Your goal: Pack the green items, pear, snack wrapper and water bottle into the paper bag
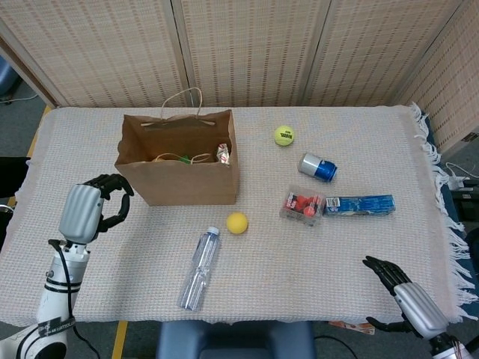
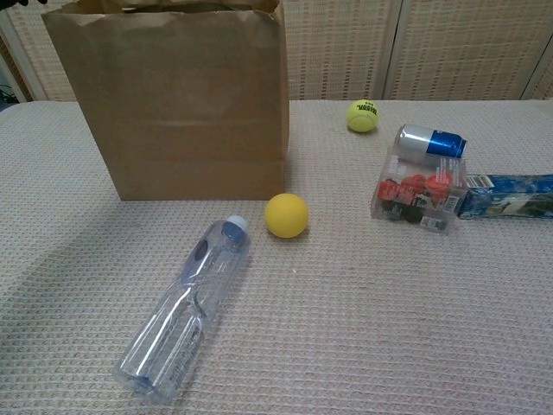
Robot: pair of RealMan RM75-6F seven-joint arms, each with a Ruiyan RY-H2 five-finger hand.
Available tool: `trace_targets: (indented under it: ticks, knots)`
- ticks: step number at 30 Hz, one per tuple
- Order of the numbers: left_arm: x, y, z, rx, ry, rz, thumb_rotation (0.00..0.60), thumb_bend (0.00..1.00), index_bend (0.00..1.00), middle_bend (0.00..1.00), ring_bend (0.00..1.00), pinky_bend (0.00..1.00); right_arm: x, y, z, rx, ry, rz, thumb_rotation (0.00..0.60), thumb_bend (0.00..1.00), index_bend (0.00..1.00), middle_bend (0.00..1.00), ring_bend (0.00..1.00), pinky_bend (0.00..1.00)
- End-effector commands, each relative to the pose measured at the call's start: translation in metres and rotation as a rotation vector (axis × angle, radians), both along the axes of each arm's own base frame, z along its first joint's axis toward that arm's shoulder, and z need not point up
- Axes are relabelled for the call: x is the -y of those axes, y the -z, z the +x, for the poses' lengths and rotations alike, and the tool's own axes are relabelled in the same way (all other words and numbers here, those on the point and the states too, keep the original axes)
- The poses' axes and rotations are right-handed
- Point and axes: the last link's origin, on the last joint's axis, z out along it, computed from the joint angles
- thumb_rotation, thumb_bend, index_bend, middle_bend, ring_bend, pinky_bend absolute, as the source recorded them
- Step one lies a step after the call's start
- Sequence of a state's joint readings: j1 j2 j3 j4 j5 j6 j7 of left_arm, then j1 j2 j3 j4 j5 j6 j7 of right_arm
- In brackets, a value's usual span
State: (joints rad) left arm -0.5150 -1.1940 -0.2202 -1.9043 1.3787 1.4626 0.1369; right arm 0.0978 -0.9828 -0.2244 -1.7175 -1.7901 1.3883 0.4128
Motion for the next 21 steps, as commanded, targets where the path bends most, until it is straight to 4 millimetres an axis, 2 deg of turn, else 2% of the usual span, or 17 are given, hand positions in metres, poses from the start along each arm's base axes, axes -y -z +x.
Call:
trace_targets:
  ticks: [1,3,6,13,21]
  knots:
    - [0.038,0.002,-0.054,-0.328,0.187,-0.032,0.6,0.46,0.29,0.17,0.17,0.34,0.0,0.001,0.0,-0.003,0.0,0.002,0.6,0.08,0.0,0.0,0.0,0.0]
    - [0.047,0.01,-0.063,-0.456,0.281,-0.052,0.6,0.43,0.15,0.06,0.06,0.23,0.001,0.002,0.001,-0.005,-0.002,0.002,0.6,0.08,0.0,0.0,0.0,0.0]
    - [0.055,0.024,-0.07,-0.633,0.435,-0.077,0.6,0.39,0.03,0.0,0.0,0.14,0.001,0.003,0.002,-0.009,-0.004,0.001,0.6,0.08,0.0,0.0,0.0,0.0]
    - [0.06,0.061,-0.067,-0.978,0.754,-0.108,0.6,0.35,0.0,0.0,0.0,0.08,0.002,0.005,0.003,-0.013,-0.01,0.008,0.6,0.08,0.0,0.0,0.0,0.0]
    - [0.055,0.103,-0.043,-1.111,0.897,-0.12,0.6,0.35,0.0,0.0,0.0,0.07,0.001,0.003,0.003,-0.003,-0.008,0.015,0.6,0.08,0.0,0.0,0.0,0.0]
